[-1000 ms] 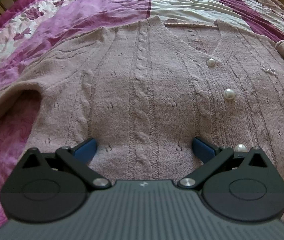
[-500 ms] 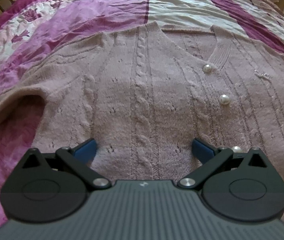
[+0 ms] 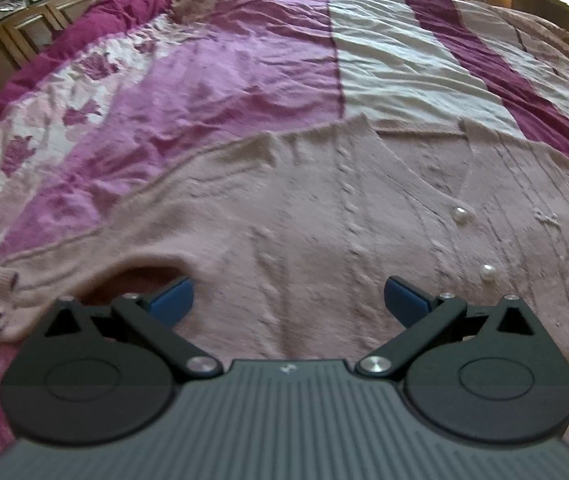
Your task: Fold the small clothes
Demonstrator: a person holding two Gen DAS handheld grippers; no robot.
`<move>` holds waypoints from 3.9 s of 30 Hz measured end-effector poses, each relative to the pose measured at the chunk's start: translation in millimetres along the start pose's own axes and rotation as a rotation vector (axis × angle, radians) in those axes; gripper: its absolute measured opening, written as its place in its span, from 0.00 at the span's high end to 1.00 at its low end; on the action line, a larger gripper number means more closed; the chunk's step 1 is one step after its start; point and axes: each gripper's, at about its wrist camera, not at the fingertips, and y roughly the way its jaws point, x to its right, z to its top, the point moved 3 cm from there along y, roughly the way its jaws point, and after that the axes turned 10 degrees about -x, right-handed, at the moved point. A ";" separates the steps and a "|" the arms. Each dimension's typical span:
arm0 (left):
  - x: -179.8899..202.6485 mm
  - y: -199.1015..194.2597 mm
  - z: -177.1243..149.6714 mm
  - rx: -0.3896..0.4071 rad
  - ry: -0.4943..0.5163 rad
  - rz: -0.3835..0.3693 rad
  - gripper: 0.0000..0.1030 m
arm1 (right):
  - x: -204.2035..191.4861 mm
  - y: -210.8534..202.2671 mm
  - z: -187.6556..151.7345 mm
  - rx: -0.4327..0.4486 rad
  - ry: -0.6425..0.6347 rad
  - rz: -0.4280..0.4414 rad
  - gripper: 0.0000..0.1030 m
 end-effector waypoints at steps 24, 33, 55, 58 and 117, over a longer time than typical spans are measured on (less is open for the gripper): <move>-45.1 -0.6 -8.0 -0.010 -0.061 0.005 0.00 | -144.1 131.5 -155.2 -0.320 -0.164 0.071 0.87; -43.8 9.2 -11.7 -0.026 -0.053 0.023 0.00 | -132.2 177.7 -226.6 -0.540 -0.190 0.079 0.76; -18.1 4.1 -0.1 0.004 -0.021 -0.026 0.00 | -110.9 74.1 -192.2 -0.476 -0.226 0.069 0.33; -8.5 2.8 1.5 0.006 -0.003 -0.043 0.00 | -102.2 60.4 -188.4 -0.423 -0.257 0.025 0.33; 195.3 54.8 18.7 0.210 0.567 0.056 0.32 | 2.6 72.6 -197.9 -0.248 0.003 -0.039 0.33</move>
